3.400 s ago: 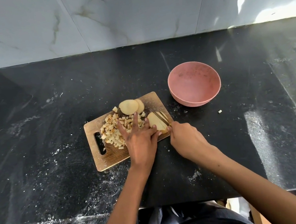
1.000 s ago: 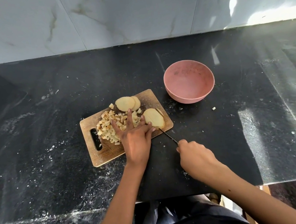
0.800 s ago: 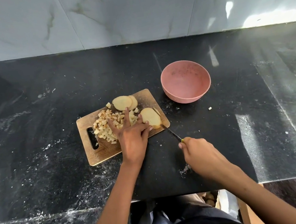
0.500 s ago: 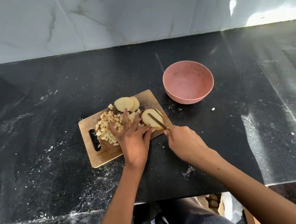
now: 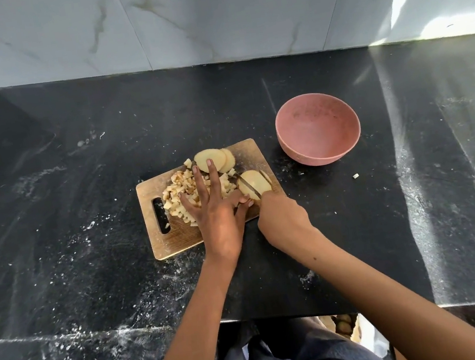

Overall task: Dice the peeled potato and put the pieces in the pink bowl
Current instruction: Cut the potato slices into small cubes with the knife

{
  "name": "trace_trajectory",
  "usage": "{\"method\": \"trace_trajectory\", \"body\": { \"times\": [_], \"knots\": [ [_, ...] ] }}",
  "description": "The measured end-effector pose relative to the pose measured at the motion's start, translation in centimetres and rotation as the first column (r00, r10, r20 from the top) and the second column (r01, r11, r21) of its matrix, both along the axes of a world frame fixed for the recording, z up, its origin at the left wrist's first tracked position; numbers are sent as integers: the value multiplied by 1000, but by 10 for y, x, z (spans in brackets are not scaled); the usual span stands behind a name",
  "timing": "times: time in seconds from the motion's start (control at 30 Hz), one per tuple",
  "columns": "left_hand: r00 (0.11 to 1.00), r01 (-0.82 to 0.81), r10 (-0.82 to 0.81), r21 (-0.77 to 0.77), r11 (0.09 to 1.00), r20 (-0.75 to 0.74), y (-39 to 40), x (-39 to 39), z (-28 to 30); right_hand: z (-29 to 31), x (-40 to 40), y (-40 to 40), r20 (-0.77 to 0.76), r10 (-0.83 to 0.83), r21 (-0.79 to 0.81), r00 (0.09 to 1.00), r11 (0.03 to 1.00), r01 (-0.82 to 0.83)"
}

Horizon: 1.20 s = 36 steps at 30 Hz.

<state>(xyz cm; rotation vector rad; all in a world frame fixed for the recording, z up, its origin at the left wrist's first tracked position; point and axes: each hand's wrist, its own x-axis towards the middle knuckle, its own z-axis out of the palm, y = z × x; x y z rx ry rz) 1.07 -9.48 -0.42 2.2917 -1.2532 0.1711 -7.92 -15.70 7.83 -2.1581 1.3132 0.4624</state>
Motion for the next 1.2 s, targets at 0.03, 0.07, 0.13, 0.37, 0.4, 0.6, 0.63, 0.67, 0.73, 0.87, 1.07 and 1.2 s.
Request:
{"method": "trace_trajectory", "body": {
  "times": [0.03,0.07,0.13,0.37,0.4,0.6,0.63,0.67,0.73,0.87,1.07,1.2],
  "knots": [
    [1000,-1,1,0,1000,7,0,0,0,-1,-1,1,-11,1,2,1000,1000,-1],
    [1000,-1,1,0,1000,13,0,0,0,-3,-3,2,-25,7,4,1000,1000,-7],
    [1000,4,-4,1,1000,20,-1,1,1,-5,-11,4,-58,30,0,998,1000,-30],
    [1000,-1,1,-7,1000,20,-1,2,-1,-5,-42,17,-105,68,13,992,998,-67],
    [1000,0,0,-11,1000,20,0,2,-1,-5,-48,21,-106,71,24,992,997,-68],
    [1000,28,-28,-54,998,-7,0,1,-2,7,-77,22,-45,82,59,996,995,-79],
    [1000,23,-23,-59,998,-9,0,1,-1,11,-78,18,-4,67,51,998,996,-67],
    [1000,10,-11,-65,998,-19,0,0,-1,15,-77,15,46,48,31,998,998,-49],
    [997,-38,33,-73,997,-69,0,0,-1,18,-68,10,124,20,-9,992,1000,-19],
    [980,-97,85,-62,993,-178,1,0,0,13,-40,3,116,50,-31,992,998,-47],
    [975,-101,87,-60,993,-204,0,0,0,4,-17,2,88,49,-52,995,998,-44],
    [963,-133,128,-6,991,-236,-1,0,5,0,-12,4,53,31,-39,998,999,-29]
  ]
}}
